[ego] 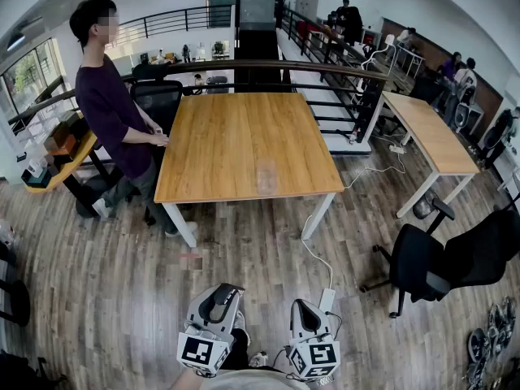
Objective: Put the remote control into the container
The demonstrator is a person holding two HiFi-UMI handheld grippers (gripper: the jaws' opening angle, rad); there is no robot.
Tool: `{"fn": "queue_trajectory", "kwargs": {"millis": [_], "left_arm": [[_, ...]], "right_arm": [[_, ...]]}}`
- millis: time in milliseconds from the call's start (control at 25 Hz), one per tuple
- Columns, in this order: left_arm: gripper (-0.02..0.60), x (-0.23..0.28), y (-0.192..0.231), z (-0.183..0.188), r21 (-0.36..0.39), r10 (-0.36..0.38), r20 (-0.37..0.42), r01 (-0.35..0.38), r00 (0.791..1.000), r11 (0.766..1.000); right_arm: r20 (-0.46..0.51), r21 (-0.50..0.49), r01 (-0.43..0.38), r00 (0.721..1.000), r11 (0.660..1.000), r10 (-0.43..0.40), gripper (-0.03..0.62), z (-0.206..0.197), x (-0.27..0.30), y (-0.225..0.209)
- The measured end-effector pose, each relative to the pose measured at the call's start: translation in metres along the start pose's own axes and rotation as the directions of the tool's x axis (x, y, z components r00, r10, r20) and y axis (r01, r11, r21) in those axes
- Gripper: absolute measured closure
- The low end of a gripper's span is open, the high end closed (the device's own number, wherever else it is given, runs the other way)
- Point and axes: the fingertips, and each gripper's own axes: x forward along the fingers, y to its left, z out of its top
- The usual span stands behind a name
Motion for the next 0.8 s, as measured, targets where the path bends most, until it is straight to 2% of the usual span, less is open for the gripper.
{"fn": "queue_trajectory", "kwargs": {"millis": [240,440,520,720,800], "left_arm": [[0.457,0.064,0.057,-0.003,0.005,-0.027,0.01,0.027,1.0,1.0],[0.457,0.126,0.102,0.0,-0.03,-0.048,0.013,0.048,0.999,0.998],[0.457,0.151,0.119,0.001,-0.034,-0.072,0.002,0.072,0.997,0.997],[0.457,0.214,0.151,0.015,-0.056,-0.143,0.044,0.145,0.989,0.988],[0.457,0.236,0.164,0.014,-0.052,-0.183,0.029,0.185,0.983,0.981]], "right_arm": [[-0.036,0.005,0.022,0.999,1.0,-0.022,0.576,0.003,0.077,-0.008],[-0.045,-0.004,0.034,0.998,0.999,-0.034,0.576,0.027,0.146,-0.017],[-0.047,-0.012,0.039,0.998,0.999,-0.039,0.576,0.038,0.173,-0.018],[-0.063,0.001,0.095,0.994,0.995,-0.095,0.576,0.059,0.229,-0.03],[-0.062,0.001,0.124,0.99,0.992,-0.124,0.576,0.065,0.248,-0.031]]}}
